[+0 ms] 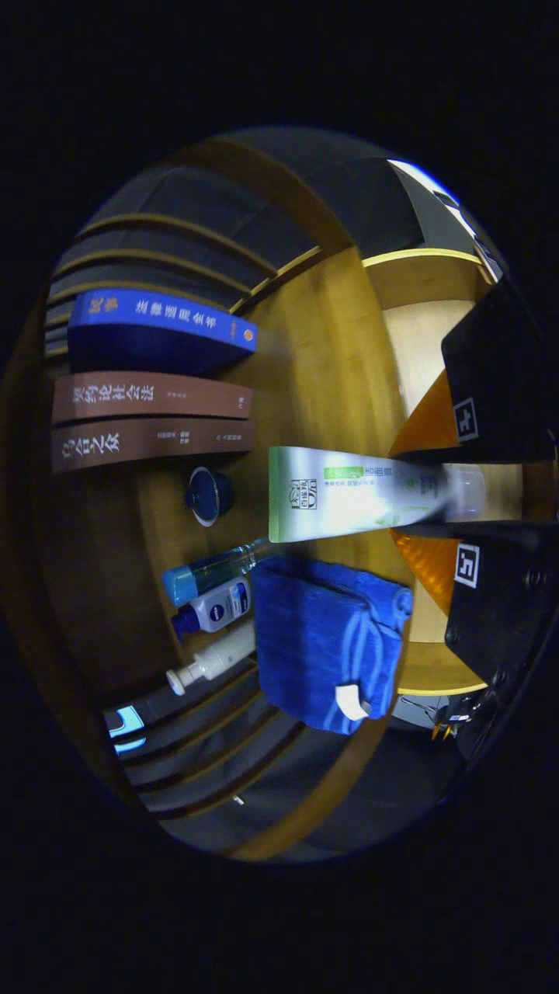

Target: Pull open the drawer, take out the items inside it, and place them on the countertop above the cabinet.

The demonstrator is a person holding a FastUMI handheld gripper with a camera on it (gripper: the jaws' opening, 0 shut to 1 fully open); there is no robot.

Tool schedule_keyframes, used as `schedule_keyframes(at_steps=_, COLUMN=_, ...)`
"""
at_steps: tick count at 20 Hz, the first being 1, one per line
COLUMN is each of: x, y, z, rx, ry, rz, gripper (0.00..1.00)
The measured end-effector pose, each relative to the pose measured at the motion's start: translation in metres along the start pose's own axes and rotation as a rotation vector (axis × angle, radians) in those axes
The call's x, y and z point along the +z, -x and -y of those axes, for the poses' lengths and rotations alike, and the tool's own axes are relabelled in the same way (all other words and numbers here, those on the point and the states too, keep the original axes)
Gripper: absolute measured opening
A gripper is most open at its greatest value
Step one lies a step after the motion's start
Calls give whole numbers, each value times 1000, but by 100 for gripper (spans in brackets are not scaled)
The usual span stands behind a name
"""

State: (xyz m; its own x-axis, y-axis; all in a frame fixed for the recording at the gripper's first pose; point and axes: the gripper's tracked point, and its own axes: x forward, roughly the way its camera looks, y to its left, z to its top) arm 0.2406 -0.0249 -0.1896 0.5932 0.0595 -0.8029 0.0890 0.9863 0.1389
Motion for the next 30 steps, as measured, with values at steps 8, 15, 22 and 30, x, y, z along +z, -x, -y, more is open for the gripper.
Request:
schedule_keyframes(at_steps=8, x=30, y=-73, z=-3, rx=-60, ry=45, rz=-92, gripper=33)
schedule_keyframes(at_steps=15, x=32, y=-83, z=-2, rx=-56, ry=19, rz=-104, gripper=55)
schedule_keyframes(at_steps=22, x=36, y=-71, z=4, rx=-48, ry=-8, rz=-79, gripper=95)
schedule_keyframes(at_steps=30, x=11, y=-4, z=-7, rx=-17, ry=72, rz=86, gripper=98)
